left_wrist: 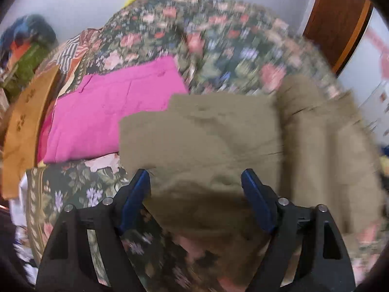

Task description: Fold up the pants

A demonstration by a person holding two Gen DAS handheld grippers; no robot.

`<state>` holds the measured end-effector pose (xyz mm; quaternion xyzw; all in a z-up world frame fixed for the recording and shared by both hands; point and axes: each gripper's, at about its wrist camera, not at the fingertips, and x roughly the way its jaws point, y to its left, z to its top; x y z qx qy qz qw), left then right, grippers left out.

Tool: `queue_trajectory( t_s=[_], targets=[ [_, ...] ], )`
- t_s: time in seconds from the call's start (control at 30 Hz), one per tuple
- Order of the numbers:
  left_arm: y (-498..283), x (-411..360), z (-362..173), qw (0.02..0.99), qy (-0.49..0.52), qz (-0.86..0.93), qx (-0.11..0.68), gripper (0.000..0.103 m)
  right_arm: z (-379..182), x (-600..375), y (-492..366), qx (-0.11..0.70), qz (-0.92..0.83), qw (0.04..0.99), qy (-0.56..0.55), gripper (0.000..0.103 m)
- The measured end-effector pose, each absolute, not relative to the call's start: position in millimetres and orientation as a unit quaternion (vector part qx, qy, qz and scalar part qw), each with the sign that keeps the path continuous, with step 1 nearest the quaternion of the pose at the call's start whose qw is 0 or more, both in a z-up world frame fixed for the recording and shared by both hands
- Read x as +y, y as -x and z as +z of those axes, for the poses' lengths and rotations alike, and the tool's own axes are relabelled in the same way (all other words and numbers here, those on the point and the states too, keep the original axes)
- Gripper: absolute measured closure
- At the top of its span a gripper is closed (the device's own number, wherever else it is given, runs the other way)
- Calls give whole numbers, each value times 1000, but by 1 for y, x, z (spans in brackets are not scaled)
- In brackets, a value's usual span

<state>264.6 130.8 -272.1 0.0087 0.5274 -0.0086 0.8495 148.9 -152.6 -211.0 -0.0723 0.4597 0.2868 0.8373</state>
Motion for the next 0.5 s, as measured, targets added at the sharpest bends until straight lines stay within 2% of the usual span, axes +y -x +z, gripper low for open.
queue_trajectory(
  t_s=[0.03,0.5],
  targets=[
    [-266,134,-275,852,-8,-8,524,13,-211,-153,-149,460,288,837,72,30],
    [-283,214,-269,859,-23,136,493,13,-214,-155,-150,465,291,834,59,30]
  ],
)
